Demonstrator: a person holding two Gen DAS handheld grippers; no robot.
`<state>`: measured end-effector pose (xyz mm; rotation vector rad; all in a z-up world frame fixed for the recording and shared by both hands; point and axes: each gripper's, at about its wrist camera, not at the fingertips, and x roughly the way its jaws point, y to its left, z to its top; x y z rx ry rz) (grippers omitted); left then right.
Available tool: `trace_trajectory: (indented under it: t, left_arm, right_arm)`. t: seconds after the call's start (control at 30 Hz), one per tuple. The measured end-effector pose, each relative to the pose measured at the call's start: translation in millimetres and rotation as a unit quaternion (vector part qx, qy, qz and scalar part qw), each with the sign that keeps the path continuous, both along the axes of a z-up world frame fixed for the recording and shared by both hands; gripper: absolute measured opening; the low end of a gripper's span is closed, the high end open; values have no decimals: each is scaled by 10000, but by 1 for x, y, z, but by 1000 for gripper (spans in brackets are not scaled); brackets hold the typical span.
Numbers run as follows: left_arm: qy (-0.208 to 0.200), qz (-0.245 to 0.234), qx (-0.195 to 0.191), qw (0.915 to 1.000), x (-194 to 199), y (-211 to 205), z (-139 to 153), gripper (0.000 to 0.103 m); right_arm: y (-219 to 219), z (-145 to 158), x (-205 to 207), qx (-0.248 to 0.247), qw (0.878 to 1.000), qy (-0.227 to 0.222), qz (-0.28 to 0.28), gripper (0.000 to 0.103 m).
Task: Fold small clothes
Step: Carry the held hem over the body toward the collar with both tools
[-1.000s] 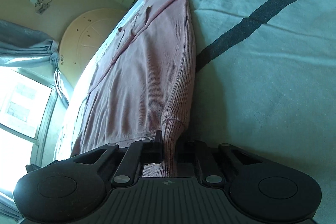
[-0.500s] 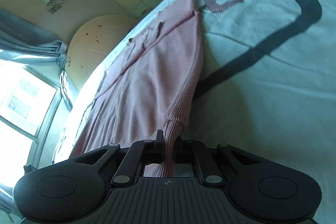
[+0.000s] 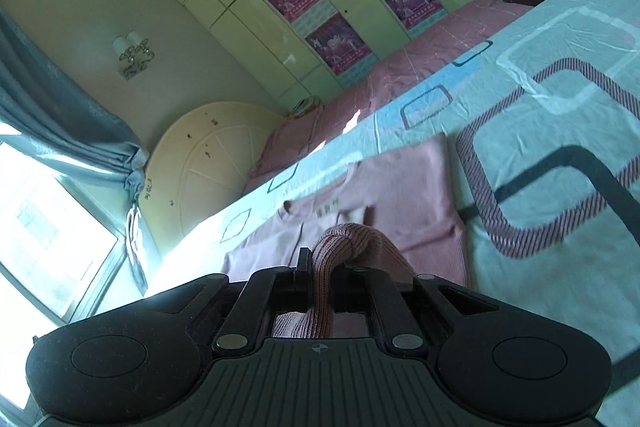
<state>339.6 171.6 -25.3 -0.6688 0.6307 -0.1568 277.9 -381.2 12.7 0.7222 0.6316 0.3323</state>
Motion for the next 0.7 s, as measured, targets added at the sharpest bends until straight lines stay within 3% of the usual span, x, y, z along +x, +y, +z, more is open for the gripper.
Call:
trace_trajectory:
  t: [0.2, 0.43, 0.5, 0.57, 0.6, 0.63, 0.67, 0.7]
  left_arm:
    - [342, -168, 237, 9990, 114, -17, -22, 6]
    - [1007, -520, 504, 9923, 213, -21, -86, 7]
    - [988, -607, 628, 9913, 224, -23, -93, 14]
    - [728, -603, 802, 9923, 223, -23, -86, 28]
    - [595, -626, 848, 9927, 221, -22, -83, 32]
    - [414, -613, 1011, 9921, 217, -21, -76, 49]
    - [265, -564, 1265, 9900, 214, -22, -71, 69]
    - [156, -560, 1468, 9875, 213, -23, -69, 74]
  right_arm:
    - [-6, -35, 120, 128, 9972, 680, -270, 7]
    - [-6, -107, 211, 87, 9888, 1450, -353, 7]
    - [-5, -117, 223, -49, 9892, 1440, -282, 7]
    - [-6, -120, 230, -138, 9890, 1456, -238, 15]
    - [-8, -117, 227, -128, 9911, 1300, -244, 28]
    - [-10, -114, 224, -110, 9933, 1129, -236, 45]
    - [-10, -108, 221, -149, 9947, 993, -224, 52]
    - [-10, -103, 218, -259, 9955, 877, -238, 63]
